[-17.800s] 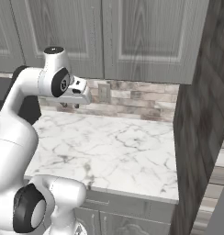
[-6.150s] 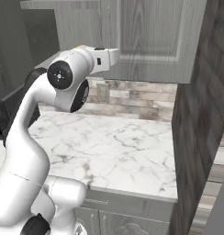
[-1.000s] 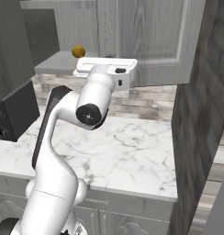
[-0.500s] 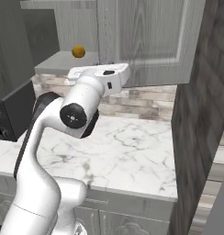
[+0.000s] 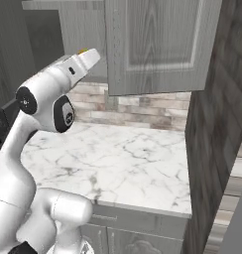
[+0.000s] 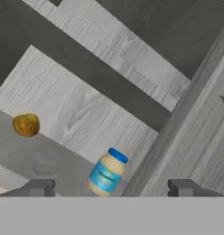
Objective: The dining table condiment station is running low on mayonnaise. Refill the condiment station by opening the cabinet and taking the mayonnaise from the cabinet and placing it on the dining table.
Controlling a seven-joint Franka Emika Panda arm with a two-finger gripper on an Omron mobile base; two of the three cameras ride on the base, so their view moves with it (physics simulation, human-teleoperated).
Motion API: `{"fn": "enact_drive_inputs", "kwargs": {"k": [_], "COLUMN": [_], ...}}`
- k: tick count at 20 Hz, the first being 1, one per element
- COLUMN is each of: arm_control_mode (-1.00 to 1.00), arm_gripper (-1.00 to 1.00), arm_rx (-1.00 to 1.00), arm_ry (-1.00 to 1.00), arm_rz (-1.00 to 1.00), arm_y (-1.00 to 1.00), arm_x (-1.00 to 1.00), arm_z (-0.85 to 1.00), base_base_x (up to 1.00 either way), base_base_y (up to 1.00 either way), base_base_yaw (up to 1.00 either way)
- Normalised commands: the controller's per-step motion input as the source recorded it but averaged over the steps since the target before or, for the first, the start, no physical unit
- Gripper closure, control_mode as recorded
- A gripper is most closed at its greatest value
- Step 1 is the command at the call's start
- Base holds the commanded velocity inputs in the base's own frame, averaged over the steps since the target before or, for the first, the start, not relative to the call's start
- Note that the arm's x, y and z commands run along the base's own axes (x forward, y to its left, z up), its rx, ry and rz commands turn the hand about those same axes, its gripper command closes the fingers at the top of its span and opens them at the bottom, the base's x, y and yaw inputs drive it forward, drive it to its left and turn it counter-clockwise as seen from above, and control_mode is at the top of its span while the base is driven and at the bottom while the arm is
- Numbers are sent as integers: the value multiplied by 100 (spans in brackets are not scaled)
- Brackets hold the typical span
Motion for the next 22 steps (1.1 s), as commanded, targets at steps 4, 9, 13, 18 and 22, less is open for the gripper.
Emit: {"fn": "enact_drive_inputs", "kwargs": {"k": [4, 9, 13, 18, 22], "arm_control_mode": [-100, -100, -100, -100, -100], "arm_gripper": [-100, -100, -100, -100, -100], "arm_rx": [-35, -26, -13, -6, 0], "arm_ry": [25, 30, 23, 12, 3], "arm_rz": [-30, -32, -20, -6, 0], "arm_y": [48, 16, -17, -34, -61], "arm_x": [74, 78, 55, 47, 31], "arm_z": [-1, -5, -1, -4, -15], "base_base_x": [0, 0, 0, 0, 0], "base_base_y": [0, 0, 0, 0, 0], "base_base_yaw": [0, 0, 0, 0, 0]}}
